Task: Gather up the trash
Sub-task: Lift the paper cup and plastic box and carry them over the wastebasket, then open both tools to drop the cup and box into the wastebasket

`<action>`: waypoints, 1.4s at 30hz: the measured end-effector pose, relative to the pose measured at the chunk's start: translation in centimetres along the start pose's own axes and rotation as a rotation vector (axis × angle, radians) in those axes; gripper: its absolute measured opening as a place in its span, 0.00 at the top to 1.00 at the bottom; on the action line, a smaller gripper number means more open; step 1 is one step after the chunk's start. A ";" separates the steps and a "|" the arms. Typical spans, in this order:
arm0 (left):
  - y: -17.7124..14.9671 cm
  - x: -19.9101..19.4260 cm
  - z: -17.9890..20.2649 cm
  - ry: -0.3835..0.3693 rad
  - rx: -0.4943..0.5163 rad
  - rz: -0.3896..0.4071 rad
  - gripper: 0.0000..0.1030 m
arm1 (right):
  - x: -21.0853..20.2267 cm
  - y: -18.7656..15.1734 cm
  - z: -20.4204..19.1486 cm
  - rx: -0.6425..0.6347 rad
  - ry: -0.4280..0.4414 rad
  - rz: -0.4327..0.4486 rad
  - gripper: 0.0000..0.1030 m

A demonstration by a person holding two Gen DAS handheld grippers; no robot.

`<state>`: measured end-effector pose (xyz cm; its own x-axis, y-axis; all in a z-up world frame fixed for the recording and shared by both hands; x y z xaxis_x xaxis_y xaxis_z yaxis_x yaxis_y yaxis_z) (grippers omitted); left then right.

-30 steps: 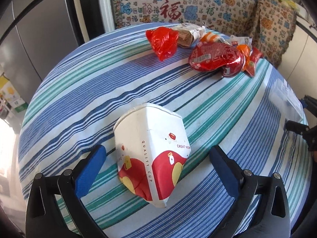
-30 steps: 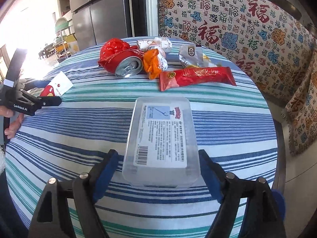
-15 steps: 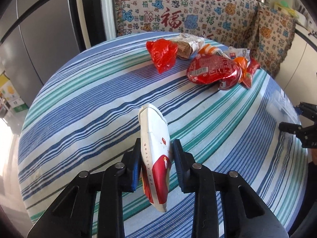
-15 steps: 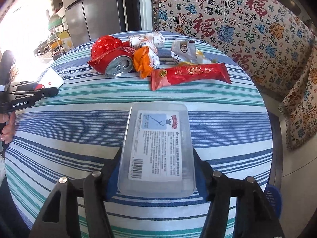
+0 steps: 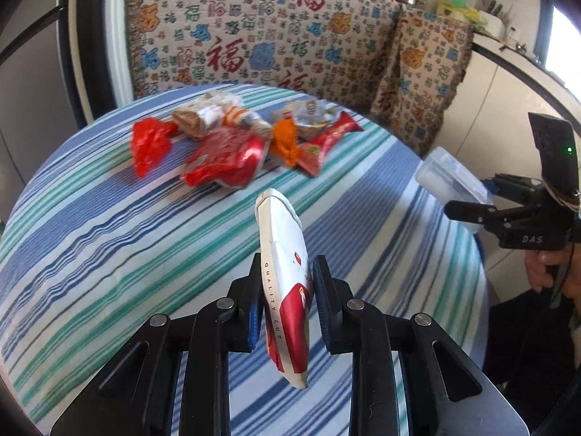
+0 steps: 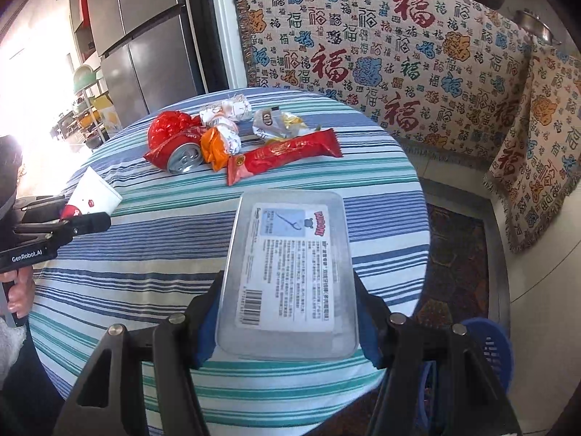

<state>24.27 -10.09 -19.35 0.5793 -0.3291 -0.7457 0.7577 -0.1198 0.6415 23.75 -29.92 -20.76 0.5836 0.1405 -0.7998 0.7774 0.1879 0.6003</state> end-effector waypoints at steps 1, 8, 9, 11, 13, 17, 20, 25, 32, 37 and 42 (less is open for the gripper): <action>0.2 0.1 1.1 -0.017 0.009 0.000 0.76 | -0.4 -0.1 0.6 0.007 -0.007 0.006 0.39; 1.9 1.7 10.1 -0.136 0.078 0.000 0.76 | -4.4 -2.3 6.4 0.086 -0.110 0.048 0.39; 2.1 2.0 11.5 -0.153 0.088 -0.001 0.76 | -5.1 -2.9 7.5 0.101 -0.134 0.055 0.39; 2.4 2.6 14.3 -0.193 0.106 -0.006 0.76 | -6.9 -4.3 10.2 0.144 -0.193 0.065 0.39; 2.6 3.2 16.9 -0.228 0.126 -0.013 0.76 | -8.4 -6.1 12.7 0.179 -0.254 0.063 0.39; 3.0 4.7 22.9 -0.301 0.176 -0.030 0.76 | -10.0 -10.3 17.5 0.252 -0.356 0.031 0.39; 3.5 6.2 26.8 -0.347 0.209 -0.040 0.76 | -10.4 -13.5 20.7 0.310 -0.415 0.011 0.39; 3.8 9.9 32.2 -0.394 0.239 -0.073 0.75 | -10.6 -16.2 24.3 0.369 -0.442 0.022 0.39; 3.6 14.8 36.5 -0.421 0.240 -0.133 0.74 | -9.4 -18.4 26.9 0.371 -0.428 0.014 0.39; 3.1 17.5 38.2 -0.415 0.268 -0.169 0.72 | -8.3 -19.3 28.1 0.376 -0.405 -0.007 0.39; 3.3 19.8 39.1 -0.417 0.264 -0.195 0.71 | -7.3 -20.3 29.2 0.394 -0.389 -0.040 0.38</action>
<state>26.43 -53.65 -24.96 0.2258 -0.6157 -0.7550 0.7067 -0.4299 0.5619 10.61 -63.18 -27.06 0.5376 -0.2424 -0.8076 0.7862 -0.2021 0.5840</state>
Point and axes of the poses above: each gripper's, at about its wrist camera, not at the fingertips, and x roughly the way its jaws point, z to its right, y to its top, the point moved 4 cm from there along x, roughly the way its jaws point, and after that the axes turned 6 degrees about -x, right-handed, at the moved point
